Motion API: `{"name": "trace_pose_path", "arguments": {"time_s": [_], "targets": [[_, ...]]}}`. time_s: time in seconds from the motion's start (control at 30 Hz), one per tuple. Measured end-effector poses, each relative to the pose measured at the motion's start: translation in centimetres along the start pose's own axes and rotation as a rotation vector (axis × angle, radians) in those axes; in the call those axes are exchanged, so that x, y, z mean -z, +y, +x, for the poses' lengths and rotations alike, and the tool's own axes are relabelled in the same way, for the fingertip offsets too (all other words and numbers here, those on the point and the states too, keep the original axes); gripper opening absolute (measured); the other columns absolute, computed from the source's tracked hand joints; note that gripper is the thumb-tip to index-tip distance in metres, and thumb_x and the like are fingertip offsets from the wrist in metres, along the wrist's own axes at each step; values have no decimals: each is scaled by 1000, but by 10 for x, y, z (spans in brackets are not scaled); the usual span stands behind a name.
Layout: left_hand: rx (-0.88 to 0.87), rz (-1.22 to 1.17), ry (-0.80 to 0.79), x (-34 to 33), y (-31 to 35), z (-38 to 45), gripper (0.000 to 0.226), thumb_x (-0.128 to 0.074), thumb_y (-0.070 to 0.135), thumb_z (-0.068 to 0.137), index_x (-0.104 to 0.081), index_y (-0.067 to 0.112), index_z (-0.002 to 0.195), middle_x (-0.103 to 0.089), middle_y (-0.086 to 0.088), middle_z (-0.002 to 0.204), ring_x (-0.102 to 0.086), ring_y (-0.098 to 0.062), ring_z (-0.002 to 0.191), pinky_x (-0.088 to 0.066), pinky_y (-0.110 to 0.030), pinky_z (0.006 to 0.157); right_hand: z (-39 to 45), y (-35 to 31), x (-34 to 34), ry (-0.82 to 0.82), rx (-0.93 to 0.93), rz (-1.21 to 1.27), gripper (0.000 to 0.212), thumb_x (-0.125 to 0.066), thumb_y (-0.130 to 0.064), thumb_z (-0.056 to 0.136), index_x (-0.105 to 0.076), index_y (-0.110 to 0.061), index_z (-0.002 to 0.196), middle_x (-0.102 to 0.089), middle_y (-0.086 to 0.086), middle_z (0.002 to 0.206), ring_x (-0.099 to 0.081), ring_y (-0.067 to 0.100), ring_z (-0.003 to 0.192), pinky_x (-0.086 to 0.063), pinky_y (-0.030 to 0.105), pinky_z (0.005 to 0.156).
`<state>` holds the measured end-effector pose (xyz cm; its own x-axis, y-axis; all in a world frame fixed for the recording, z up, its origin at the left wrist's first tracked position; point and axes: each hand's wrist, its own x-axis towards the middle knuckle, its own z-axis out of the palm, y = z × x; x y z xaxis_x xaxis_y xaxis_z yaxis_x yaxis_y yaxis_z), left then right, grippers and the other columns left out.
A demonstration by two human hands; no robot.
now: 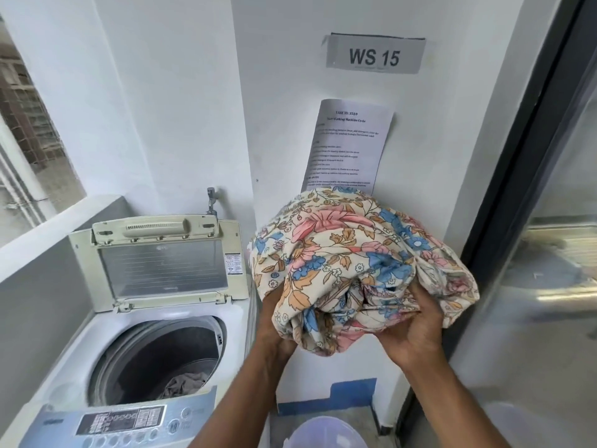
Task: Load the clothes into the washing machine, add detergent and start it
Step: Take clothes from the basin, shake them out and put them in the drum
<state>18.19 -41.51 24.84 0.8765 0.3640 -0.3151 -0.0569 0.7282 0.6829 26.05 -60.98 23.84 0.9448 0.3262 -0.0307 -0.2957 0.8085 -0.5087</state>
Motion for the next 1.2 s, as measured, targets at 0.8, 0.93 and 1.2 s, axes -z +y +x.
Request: {"name": "trace_pose_path", "arguments": {"time_s": [0.8,0.93,1.2], "targets": [[-173,242,-19,100,96,12,107,-93,40,64,-43,10,154,-55,-30,147,-55,-53,133,-48,-68,106,25,132,-33,86,-213,-305,55,-44,-53,106,-59,-19,146,-62,17,145,-61,39,132,-42,68,111],[-214,249,8,140,121,13,99,-90,38,61,-52,4,146,-58,-33,143,-57,-54,130,-47,-68,107,30,177,-51,65,-243,-305,57,-46,-55,105,-59,-17,146,-60,19,146,-58,41,134,-39,70,113],[-201,359,61,264,185,43,78,-82,33,66,-61,9,137,-68,-29,131,-64,-51,121,-46,-73,106,37,302,-103,14,-119,-370,97,-90,-54,72,-53,-5,147,-59,27,144,-57,46,133,-40,70,112]]}}
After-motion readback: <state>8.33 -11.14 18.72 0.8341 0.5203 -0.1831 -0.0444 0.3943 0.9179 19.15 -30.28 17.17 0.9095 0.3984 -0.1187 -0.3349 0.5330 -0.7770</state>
